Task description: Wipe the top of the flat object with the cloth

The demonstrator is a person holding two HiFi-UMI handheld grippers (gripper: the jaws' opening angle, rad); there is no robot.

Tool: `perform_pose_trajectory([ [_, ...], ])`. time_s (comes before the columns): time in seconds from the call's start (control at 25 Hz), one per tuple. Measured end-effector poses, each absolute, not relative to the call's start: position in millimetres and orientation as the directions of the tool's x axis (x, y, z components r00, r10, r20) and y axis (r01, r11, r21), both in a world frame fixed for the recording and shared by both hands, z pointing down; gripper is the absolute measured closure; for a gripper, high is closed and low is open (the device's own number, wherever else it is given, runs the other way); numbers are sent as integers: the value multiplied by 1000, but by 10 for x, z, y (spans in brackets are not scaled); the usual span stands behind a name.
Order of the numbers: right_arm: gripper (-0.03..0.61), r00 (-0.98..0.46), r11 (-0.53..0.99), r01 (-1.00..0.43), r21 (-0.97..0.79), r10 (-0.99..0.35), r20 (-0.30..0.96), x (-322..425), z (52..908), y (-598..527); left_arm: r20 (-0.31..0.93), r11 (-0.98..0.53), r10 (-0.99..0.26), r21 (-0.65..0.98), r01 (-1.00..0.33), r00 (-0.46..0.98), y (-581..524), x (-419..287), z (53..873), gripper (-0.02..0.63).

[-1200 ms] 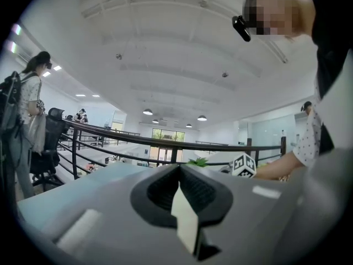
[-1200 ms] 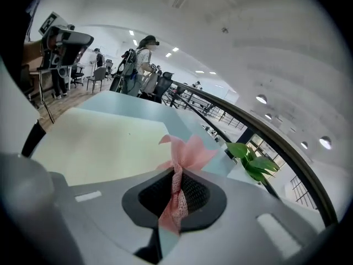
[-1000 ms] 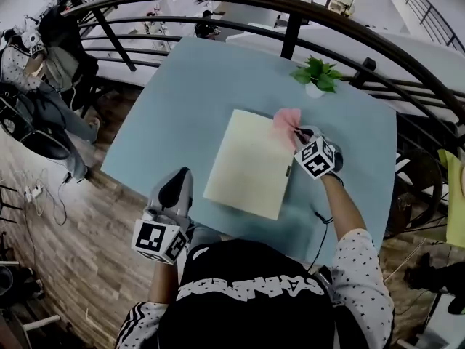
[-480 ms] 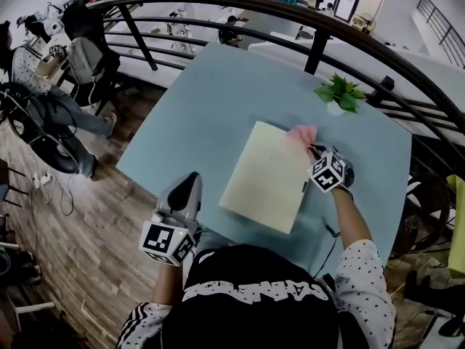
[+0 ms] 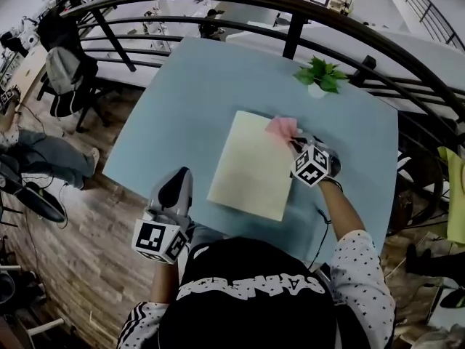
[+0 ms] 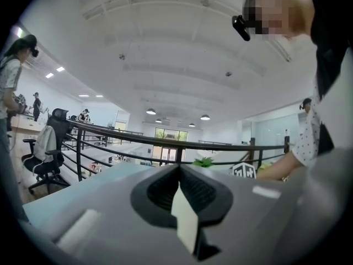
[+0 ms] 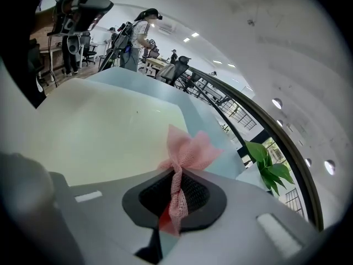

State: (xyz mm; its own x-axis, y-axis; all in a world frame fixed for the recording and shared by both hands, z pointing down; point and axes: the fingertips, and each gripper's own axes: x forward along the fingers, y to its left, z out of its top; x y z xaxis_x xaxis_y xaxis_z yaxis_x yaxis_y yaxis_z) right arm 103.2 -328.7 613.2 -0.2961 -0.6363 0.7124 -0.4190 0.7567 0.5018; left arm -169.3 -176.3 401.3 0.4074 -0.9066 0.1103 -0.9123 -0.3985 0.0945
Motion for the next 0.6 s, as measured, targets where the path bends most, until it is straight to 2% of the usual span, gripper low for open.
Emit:
perform_pose_trajectory([
  [0.6,563,-327,791,-355,499,-605,726,956,6174,-2878,121,-455,-877,107,-884,465,-1772,-1419,4108,614],
])
